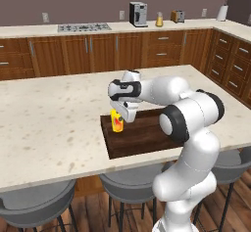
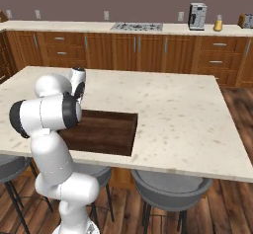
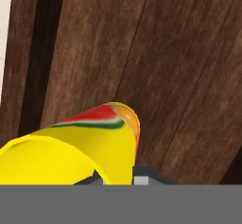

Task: There is a tray on the dining counter. Grab the cup, mug, and pitcher and place them on the tray. The pitcher may be placed next to the tray if it cannot fit the tray.

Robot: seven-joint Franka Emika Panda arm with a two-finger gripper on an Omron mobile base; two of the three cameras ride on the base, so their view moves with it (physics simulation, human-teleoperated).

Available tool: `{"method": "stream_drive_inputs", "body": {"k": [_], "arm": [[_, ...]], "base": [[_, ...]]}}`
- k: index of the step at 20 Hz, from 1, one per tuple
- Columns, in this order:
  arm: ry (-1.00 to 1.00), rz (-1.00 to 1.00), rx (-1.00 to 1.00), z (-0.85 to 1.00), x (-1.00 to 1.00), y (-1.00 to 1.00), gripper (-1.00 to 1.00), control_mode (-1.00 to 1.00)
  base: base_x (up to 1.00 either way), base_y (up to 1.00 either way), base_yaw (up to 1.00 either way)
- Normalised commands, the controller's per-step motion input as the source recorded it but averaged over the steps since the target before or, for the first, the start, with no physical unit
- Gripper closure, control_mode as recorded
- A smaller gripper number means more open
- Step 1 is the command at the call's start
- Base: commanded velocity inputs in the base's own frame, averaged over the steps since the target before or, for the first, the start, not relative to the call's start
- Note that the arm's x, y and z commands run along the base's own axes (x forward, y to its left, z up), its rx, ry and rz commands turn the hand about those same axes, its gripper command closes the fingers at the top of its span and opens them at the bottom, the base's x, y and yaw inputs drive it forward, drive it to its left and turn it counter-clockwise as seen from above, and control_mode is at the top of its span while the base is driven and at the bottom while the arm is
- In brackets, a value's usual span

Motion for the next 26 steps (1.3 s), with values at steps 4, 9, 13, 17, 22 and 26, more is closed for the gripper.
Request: {"method": "stream_drive_inputs", "body": {"k": [4, 9, 13, 17, 22, 26], "arm": [[0.0, 0.0, 0.0, 0.0, 0.0, 0.0, 1.0, -1.0], [0.0, 0.0, 0.0, 0.0, 0.0, 0.0, 1.0, -1.0], [0.0, 0.0, 0.0, 0.0, 0.0, 0.0, -1.0, -1.0], [0.0, 0.0, 0.0, 0.0, 0.0, 0.0, -1.0, -1.0], [0.0, 0.0, 0.0, 0.0, 0.0, 0.0, -1.0, -1.0], [0.0, 0.0, 0.0, 0.0, 0.0, 0.0, -1.0, -1.0]], "base": [[0.0, 0.0, 0.0], [0.0, 0.0, 0.0], [0.0, 0.0, 0.0], [0.0, 0.0, 0.0], [0.0, 0.0, 0.0], [0.0, 0.0, 0.0]]}}
